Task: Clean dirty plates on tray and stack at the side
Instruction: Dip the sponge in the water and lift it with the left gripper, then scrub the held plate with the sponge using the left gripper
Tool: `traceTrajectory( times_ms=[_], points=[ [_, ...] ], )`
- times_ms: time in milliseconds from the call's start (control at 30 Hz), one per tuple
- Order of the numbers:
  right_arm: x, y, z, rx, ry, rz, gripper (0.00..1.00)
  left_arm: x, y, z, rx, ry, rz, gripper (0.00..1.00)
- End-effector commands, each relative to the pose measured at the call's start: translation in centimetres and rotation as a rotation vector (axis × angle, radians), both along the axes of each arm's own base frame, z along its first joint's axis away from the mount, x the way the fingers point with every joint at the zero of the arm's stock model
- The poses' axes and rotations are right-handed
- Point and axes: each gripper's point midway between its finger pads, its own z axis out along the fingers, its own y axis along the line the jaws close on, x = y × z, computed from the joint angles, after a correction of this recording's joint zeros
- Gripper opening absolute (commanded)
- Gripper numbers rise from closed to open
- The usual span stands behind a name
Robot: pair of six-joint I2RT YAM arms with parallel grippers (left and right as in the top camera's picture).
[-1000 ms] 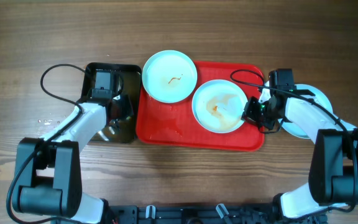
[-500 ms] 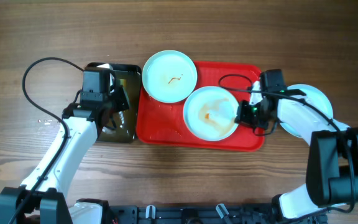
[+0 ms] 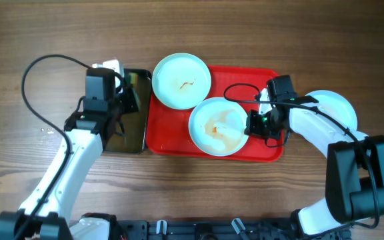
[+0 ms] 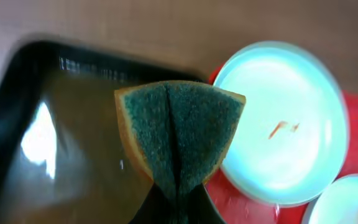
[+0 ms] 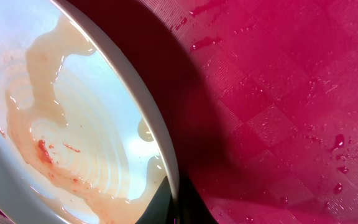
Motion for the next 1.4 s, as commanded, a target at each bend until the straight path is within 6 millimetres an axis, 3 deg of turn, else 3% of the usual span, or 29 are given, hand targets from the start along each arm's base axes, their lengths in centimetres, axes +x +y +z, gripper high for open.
traceTrajectory(
  times_ms=[0,200,367,1267,1367],
  points=[
    [-1.5,-0.5,-1.5,-0.041,0.051,0.022,0.04,1.0,0.9,4.9,0.04,-0.174,0.019,0.04],
    [-1.5,-0.6,-1.6,-0.048,0.05,0.022,0.05,0.9,0.9,10.5,0.026,-0.355,0.018,0.04],
    [-1.5,-0.6,-1.6,-0.048,0.05,0.021,0.04,0.6,0.9,12.5,0.03,-0.42,0.013,0.04],
    [-1.5,-0.6,-1.6,-0.048,0.049,0.021,0.04,0.5,0.9,12.7,0.029,-0.425,0.013,0.04],
    [-1.5,-0.6,-1.6,-0.048,0.048,0.021,0.04,0.7,0.9,11.9,0.032,-0.401,0.012,0.04]
  ],
)
